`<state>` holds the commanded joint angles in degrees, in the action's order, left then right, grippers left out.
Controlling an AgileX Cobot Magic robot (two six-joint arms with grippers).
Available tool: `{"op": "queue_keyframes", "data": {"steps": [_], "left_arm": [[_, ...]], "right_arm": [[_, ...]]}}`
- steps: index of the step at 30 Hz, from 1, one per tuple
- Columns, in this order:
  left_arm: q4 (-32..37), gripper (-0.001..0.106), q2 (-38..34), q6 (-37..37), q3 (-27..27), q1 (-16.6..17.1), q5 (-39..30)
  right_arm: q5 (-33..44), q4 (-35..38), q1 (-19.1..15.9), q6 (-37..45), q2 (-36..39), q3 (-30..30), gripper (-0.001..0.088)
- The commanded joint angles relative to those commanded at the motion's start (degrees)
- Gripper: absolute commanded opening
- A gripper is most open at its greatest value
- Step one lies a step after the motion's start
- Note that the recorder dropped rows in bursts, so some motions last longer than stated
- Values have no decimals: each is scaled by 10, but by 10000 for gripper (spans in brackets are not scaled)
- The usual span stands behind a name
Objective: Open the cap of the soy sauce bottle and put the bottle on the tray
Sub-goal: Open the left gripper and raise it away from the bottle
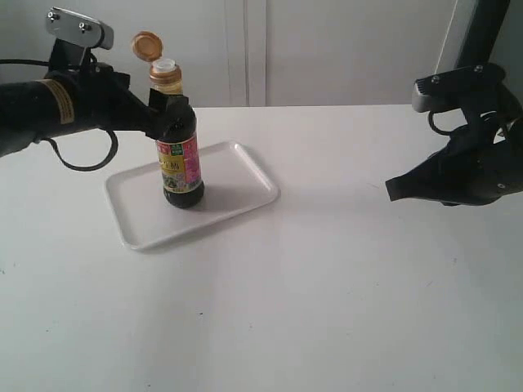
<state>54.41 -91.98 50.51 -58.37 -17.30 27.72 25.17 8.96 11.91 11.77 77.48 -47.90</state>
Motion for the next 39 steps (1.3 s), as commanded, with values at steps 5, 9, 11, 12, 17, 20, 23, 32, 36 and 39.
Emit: {"op": "queue_keyframes", "data": {"steps": [5,9,11,12,17,20,23,32,36,39], "left_arm": [[133,1052,21,127,0,0,3],[250,1052,41,246,0,0,12],[312,1050,51,301,0,0,8],[344,1050,57,335,0,0,5],[455,1015,81,436,0,0,5],[455,838,98,456,1,0,12],[455,524,120,457,1,0,34],[455,0,167,355,7,0,-13],[455,0,182,257,7,0,-106],[455,0,187,172,7,0,-200]], "right_arm": [[0,0,0,0,0,0,0],[1,0,0,0,0,0,0],[1,0,0,0,0,0,0],[1,0,0,0,0,0,0],[0,0,0,0,0,0,0],[11,0,0,0,0,0,0],[27,0,0,0,0,0,0],[70,-19,0,1,-4,0,0],[90,-38,0,1,-21,0,0],[91,-54,0,1,-41,-1,0]]}}
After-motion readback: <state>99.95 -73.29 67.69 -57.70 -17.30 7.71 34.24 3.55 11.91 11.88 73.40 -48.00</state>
